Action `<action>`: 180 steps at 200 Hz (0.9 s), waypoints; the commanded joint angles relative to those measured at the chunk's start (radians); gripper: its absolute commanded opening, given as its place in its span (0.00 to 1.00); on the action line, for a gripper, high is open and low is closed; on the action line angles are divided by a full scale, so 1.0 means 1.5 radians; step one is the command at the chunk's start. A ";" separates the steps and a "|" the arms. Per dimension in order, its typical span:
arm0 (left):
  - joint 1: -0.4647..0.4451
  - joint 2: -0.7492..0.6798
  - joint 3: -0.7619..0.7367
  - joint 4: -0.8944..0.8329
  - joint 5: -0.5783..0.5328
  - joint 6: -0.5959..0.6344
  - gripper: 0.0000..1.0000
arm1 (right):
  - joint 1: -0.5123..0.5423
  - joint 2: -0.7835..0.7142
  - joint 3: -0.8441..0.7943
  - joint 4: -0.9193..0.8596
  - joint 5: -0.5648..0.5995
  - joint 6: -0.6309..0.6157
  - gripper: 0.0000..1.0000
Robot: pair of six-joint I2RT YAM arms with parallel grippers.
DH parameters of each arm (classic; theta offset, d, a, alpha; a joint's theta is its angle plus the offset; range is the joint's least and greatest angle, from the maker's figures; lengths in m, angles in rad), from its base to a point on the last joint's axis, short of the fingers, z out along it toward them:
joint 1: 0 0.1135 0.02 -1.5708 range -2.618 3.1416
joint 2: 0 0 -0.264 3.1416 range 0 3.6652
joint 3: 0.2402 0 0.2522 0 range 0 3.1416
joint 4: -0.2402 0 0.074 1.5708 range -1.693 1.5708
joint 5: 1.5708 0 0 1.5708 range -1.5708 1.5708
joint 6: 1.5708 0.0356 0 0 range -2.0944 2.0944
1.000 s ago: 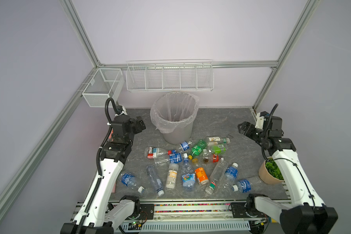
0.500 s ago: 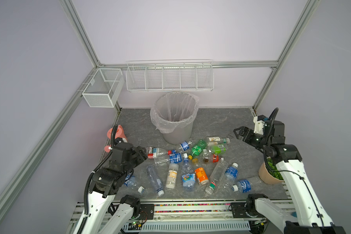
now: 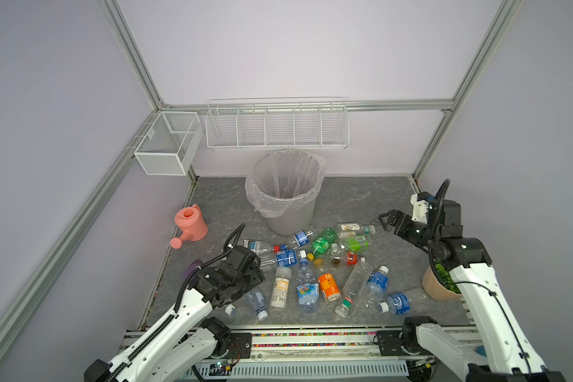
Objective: Throw the plastic bottles in the bin
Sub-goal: 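Grasp a clear water bottle with the left gripper while the right arm advances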
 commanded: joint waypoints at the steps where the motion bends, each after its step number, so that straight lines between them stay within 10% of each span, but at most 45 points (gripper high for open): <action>1: -0.005 0.001 -0.035 0.020 0.005 -0.050 0.70 | 0.004 -0.014 -0.020 -0.012 0.011 0.002 0.93; 180: -0.006 0.094 -0.146 0.120 -0.049 -0.075 0.58 | 0.005 -0.054 -0.061 -0.009 0.035 0.004 0.94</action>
